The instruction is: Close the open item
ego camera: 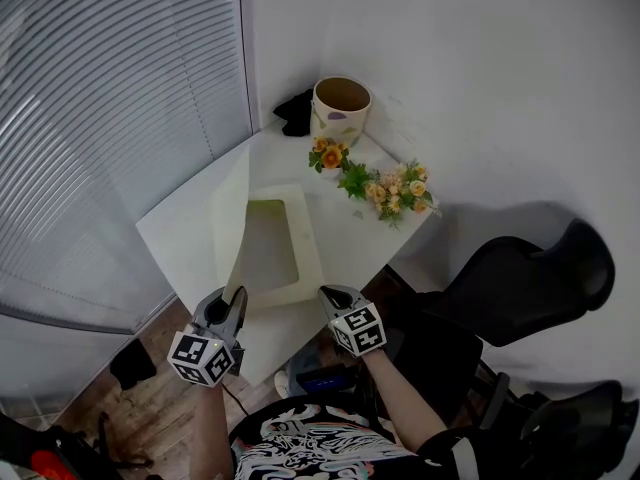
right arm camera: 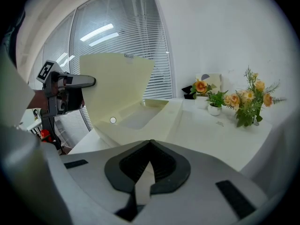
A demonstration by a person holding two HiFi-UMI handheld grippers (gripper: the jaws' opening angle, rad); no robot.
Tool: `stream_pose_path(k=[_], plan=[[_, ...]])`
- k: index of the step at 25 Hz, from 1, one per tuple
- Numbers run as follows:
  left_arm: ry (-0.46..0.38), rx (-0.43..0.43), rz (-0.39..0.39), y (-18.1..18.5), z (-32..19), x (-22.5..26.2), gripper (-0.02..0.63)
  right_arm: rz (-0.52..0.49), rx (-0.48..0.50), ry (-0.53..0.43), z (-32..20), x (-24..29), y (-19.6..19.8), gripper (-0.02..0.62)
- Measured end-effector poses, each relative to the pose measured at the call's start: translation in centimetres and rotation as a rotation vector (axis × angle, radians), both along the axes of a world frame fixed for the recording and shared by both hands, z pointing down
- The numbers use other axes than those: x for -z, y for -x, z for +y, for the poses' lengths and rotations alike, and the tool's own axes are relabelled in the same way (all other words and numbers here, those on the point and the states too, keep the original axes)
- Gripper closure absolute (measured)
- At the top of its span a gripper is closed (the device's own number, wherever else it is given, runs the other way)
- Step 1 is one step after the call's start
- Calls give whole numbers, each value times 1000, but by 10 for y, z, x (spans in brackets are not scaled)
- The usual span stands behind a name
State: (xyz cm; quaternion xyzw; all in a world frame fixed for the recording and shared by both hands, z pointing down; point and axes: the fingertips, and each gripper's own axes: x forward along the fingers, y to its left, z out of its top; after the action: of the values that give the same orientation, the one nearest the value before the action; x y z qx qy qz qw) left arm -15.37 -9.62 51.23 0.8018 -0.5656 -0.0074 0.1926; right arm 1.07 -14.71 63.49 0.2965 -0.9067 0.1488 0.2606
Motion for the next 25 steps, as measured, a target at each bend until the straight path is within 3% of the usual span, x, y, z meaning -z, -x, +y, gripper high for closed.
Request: stream_pose_path(k=[25], plan=[[78, -124, -58, -47, -21, -22, 549, -18, 22, 14, 0, 1, 0, 594]])
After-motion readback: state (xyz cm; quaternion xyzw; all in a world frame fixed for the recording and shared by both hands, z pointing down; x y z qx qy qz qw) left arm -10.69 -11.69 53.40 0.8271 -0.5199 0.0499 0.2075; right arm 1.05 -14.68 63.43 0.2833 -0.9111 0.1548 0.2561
